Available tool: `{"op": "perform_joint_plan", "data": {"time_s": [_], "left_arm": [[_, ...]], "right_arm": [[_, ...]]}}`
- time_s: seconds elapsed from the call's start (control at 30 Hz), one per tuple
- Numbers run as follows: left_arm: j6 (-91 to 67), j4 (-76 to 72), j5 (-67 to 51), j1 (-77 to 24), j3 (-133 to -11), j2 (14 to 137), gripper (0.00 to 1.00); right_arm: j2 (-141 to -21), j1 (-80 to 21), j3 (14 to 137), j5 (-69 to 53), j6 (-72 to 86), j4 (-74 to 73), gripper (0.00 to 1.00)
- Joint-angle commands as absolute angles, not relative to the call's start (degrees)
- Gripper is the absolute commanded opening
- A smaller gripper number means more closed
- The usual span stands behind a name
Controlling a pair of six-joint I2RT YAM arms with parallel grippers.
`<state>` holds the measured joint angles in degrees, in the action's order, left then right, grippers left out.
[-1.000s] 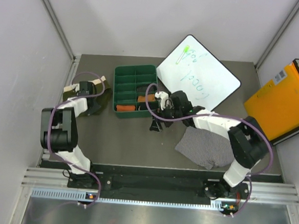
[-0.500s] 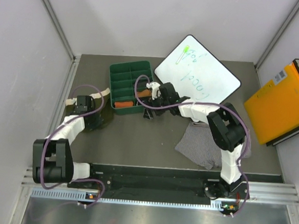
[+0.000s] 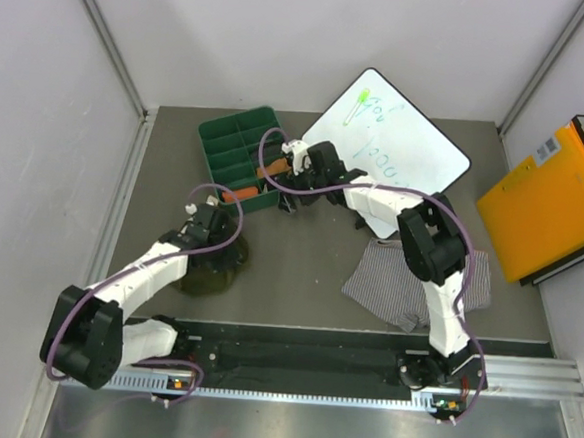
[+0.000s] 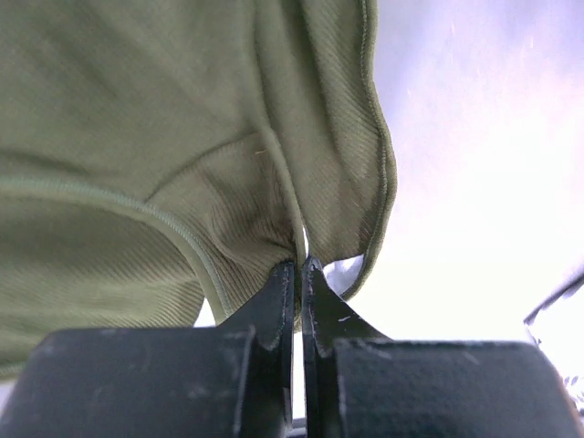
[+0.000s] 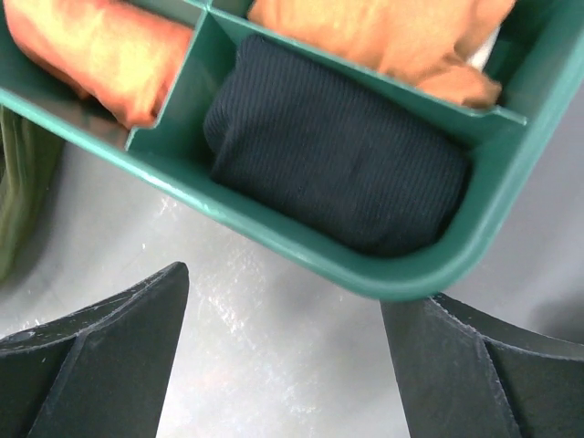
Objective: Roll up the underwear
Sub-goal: Move the underwear to the center of the board.
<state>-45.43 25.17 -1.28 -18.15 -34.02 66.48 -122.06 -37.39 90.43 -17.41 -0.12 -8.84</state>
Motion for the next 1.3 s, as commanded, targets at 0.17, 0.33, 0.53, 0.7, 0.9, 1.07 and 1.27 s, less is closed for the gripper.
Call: {"op": "perform_joint_plan", "data": {"time_s": [0.17, 0.33, 0.53, 0.7, 0.9, 1.07, 1.27], "left_arm": [[-56.76, 15.30, 1.21, -32.84, -34.97, 74.69, 0.00], [-57.92, 10.30, 2.28, -40.68, -44.54, 87.41, 0.00], [-55.73, 7.65, 0.35, -47.63, -61.06, 102.62, 0.00], [-53.09, 7.64, -3.51, -49.04, -69.08, 108.19, 0.44], [-49.57, 7.46, -1.77, -49.48, -61.45, 96.37, 0.94], [-49.74, 16.42, 7.36, -49.31, -52.50, 82.29, 0.99], [-52.38, 29.60, 17.39, -47.47, -46.59, 69.18, 0.99]], "right_arm": [[-104.79, -36.04, 81.49, -12.40, 7.37, -13.97, 0.83], [-94.41, -34.54, 72.61, -9.15, 9.93, -17.31, 0.84], [-82.02, -34.54, 67.42, -4.14, 10.11, -23.02, 0.85], [-74.02, -34.37, 65.31, -0.18, 9.67, -27.77, 0.86], [-62.15, -34.45, 57.06, -2.01, 8.88, -23.57, 0.87], [-57.57, -38.22, 47.75, -9.93, 9.49, -15.31, 0.84], [-65.81, -53.25, 45.18, -7.11, 10.02, -12.84, 0.82]]}}
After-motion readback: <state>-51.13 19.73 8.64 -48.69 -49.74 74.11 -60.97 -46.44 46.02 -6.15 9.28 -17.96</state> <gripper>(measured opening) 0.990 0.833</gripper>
